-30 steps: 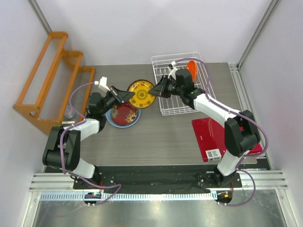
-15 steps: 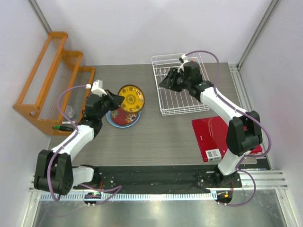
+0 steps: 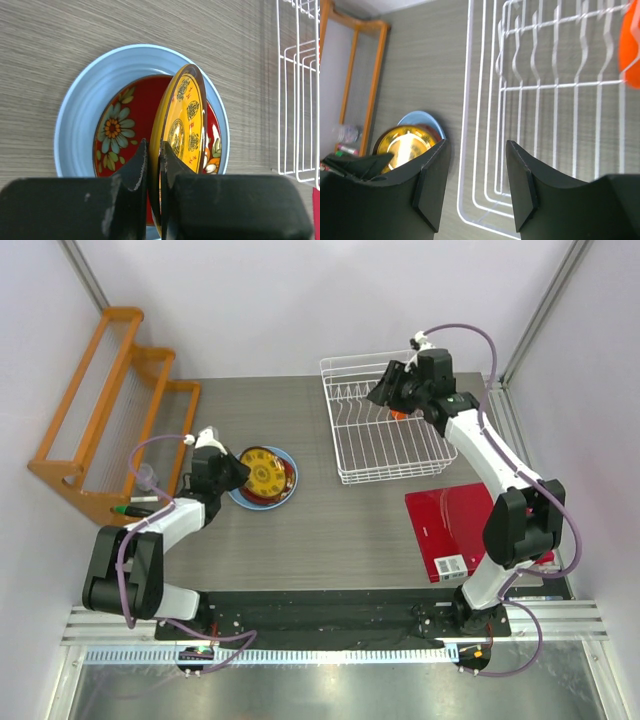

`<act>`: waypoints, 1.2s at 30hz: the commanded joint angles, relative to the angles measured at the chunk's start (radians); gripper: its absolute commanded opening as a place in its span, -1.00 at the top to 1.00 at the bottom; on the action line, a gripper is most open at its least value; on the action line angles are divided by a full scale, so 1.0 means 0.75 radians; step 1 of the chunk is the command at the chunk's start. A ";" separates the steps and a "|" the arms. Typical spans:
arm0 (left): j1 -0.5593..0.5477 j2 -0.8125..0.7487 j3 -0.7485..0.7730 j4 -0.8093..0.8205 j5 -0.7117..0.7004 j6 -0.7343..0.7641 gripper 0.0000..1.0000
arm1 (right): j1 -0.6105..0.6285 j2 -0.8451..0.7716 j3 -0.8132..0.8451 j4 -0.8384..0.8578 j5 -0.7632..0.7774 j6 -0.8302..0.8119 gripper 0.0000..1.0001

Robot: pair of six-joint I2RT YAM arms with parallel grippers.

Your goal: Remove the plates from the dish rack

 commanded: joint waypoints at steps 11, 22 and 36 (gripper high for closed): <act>0.004 0.063 0.010 0.005 -0.031 0.040 -0.27 | -0.080 0.239 0.363 -0.221 0.388 -0.212 -0.08; 0.004 -0.050 0.057 -0.130 -0.137 0.073 -0.71 | -0.076 0.511 0.670 -0.307 0.813 -0.398 0.19; 0.004 -0.205 0.084 -0.142 0.028 0.108 -0.99 | -0.092 0.765 0.936 -0.334 0.875 -0.456 -0.01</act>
